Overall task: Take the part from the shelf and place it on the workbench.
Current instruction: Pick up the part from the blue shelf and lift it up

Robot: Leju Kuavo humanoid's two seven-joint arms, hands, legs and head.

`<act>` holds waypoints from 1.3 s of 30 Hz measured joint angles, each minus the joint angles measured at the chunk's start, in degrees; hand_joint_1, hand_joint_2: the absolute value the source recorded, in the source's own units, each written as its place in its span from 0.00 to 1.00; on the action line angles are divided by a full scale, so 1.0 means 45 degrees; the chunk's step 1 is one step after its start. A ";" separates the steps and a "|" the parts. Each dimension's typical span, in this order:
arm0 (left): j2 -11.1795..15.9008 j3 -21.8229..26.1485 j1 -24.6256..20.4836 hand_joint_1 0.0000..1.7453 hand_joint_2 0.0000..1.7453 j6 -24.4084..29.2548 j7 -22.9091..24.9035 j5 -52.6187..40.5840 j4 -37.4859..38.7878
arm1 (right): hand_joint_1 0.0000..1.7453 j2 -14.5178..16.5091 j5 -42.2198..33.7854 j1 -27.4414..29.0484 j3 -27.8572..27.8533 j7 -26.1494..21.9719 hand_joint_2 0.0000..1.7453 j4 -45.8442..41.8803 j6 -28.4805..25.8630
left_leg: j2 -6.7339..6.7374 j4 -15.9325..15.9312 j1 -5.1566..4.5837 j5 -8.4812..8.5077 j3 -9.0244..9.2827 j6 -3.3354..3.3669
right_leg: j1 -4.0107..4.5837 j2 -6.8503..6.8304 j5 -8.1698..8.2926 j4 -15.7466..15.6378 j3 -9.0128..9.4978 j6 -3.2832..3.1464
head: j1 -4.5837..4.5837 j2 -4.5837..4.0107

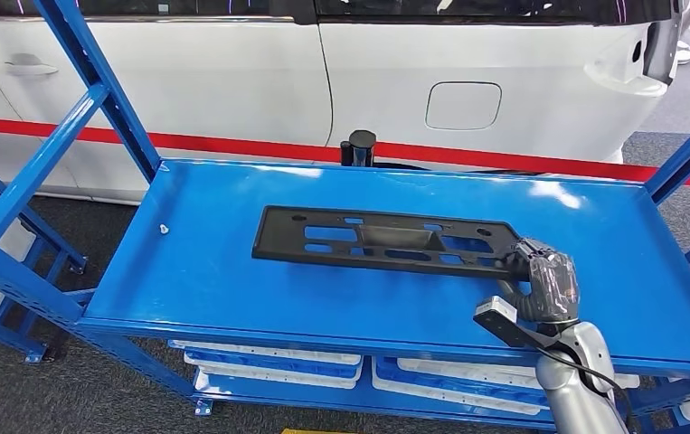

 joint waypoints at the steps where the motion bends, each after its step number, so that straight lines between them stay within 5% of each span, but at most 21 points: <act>1: 0.0000 0.0001 0.0000 0.00 0.00 -0.0010 -0.0019 0.0000 0.0000 | 0.95 -0.0001 0.0001 0.0014 0.0003 0.0002 1.00 -0.0005 -0.0041 | 0.0000 0.0000 0.0000 0.0000 0.0000 0.0000 | 0.0000 0.0000 0.0000 0.0000 0.0000 0.0000 | 0.0000 0.0000; 9: 0.0054 0.0001 0.0035 0.00 0.00 -0.0401 -0.0349 -0.0023 0.0000 | 0.99 0.0011 -0.0046 0.0272 -0.0001 0.0078 1.00 -0.0296 -0.0295 | -0.0013 0.0002 -0.0001 0.0004 -0.0005 0.0003 | 0.0000 -0.0006 -0.0001 -0.0001 -0.0003 0.0002 | -0.0001 0.0000; 13: 0.0091 0.0000 0.0080 0.00 1.00 -0.0502 -0.0472 -0.0023 0.0001 | 1.00 0.0027 -0.0136 0.0397 -0.0025 0.0104 1.00 -0.0482 -0.0355 | -0.0021 0.0002 -0.0001 0.0004 -0.0015 0.0004 | 0.0000 -0.0009 -0.0003 -0.0001 -0.0013 0.0004 | -0.0001 0.0000; 19: 0.0128 -0.0026 0.0122 0.00 1.00 -0.0547 -0.0538 -0.0225 0.0005 | 1.00 0.0164 -0.1283 0.0972 -0.0205 -0.0091 1.00 -0.1264 -0.0111 | -0.0071 0.0004 -0.0001 0.0013 -0.0071 0.0006 | 0.0000 -0.0064 -0.0007 0.0000 -0.0054 0.0007 | 0.0000 0.0000; 30: 0.0170 -0.0023 0.0148 0.00 1.00 -0.0237 0.0204 -0.0237 0.0005 | 1.00 0.1058 -0.7957 0.3477 -0.0567 -0.1040 1.00 -0.6390 0.3099 | -0.0100 0.0007 0.0001 0.0030 -0.0240 -0.0002 | 0.0000 -0.0100 -0.0007 0.0006 -0.0219 0.0007 | -0.0004 0.0000; 39: 0.0197 -0.0004 0.0119 0.00 1.00 -0.0094 0.0204 -0.0042 0.0000 | 1.00 0.1665 -1.0335 0.4579 -0.0455 -0.1661 1.00 -0.9741 0.5192 | -0.0100 0.0029 -0.0017 0.0019 -0.0273 0.0010 | -0.0030 -0.0099 -0.0003 -0.0005 -0.0236 0.0014 | -0.0002 0.0000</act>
